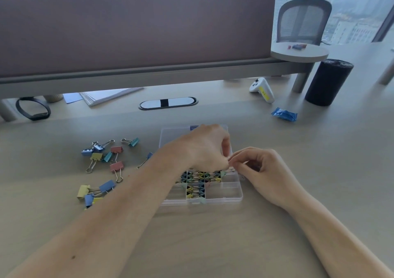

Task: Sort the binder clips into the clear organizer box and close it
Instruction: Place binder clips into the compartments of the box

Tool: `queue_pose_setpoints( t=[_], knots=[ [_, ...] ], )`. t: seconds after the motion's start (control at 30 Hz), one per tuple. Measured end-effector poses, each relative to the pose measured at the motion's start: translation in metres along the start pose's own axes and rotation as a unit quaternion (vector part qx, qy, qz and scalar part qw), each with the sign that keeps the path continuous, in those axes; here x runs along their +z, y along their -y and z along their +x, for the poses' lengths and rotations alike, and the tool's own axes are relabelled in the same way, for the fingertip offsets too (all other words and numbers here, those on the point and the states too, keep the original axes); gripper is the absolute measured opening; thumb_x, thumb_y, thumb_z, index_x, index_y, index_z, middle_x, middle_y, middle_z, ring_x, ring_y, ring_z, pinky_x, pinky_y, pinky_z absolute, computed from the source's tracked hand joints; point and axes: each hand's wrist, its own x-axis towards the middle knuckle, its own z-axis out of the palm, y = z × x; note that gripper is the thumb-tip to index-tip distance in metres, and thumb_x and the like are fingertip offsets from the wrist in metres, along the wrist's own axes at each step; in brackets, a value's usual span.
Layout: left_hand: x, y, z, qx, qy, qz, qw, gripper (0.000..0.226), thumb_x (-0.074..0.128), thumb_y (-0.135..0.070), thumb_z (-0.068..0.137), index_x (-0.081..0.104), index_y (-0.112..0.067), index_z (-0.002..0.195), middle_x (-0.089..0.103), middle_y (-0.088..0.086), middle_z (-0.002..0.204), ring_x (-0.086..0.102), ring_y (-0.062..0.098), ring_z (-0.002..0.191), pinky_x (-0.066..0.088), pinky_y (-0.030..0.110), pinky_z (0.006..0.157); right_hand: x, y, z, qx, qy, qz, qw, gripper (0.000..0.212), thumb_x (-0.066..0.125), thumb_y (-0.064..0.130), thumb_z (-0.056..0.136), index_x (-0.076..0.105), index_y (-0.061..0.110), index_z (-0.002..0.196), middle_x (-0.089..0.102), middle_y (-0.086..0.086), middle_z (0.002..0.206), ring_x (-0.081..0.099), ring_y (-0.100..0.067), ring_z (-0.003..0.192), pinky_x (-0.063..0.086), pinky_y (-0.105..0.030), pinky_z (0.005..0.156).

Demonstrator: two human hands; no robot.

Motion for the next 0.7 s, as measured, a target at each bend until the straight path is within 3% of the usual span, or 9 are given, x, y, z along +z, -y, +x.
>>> queue_pose_setpoints(
  t=[0.3,0.53,0.7],
  knots=[
    [-0.001,0.007,-0.001,-0.007,0.016,-0.037,0.999,0.026,0.084,-0.014,0.08,0.065,-0.03,0.086,0.075,-0.007,0.09,0.073,0.012,0.088,0.06,0.042,0.088,-0.001,0.004,0.0,0.025,-0.004,0.006,1.0,0.029,0.075,0.007,0.09,0.08,0.035,0.08,0.077,0.008,0.086,0.071,-0.027,0.073,0.059,-0.047,0.077],
    [-0.001,0.004,-0.001,-0.012,0.017,-0.033,0.999,0.024,0.086,-0.014,0.079,0.067,-0.027,0.087,0.076,-0.007,0.087,0.073,0.012,0.085,0.06,0.042,0.088,0.0,0.008,0.0,0.035,0.005,0.007,0.999,0.029,0.074,0.007,0.09,0.079,0.033,0.081,0.076,0.007,0.081,0.064,-0.008,0.061,0.05,-0.022,0.064],
    [-0.001,0.005,-0.001,-0.015,0.014,-0.04,0.999,0.022,0.086,-0.013,0.079,0.069,-0.027,0.082,0.077,-0.005,0.085,0.074,0.013,0.085,0.06,0.043,0.088,0.0,0.01,-0.002,0.027,0.01,0.005,1.0,0.029,0.072,0.006,0.091,0.079,0.032,0.081,0.074,0.006,0.08,0.058,-0.006,0.057,0.045,-0.019,0.059]
  ],
)
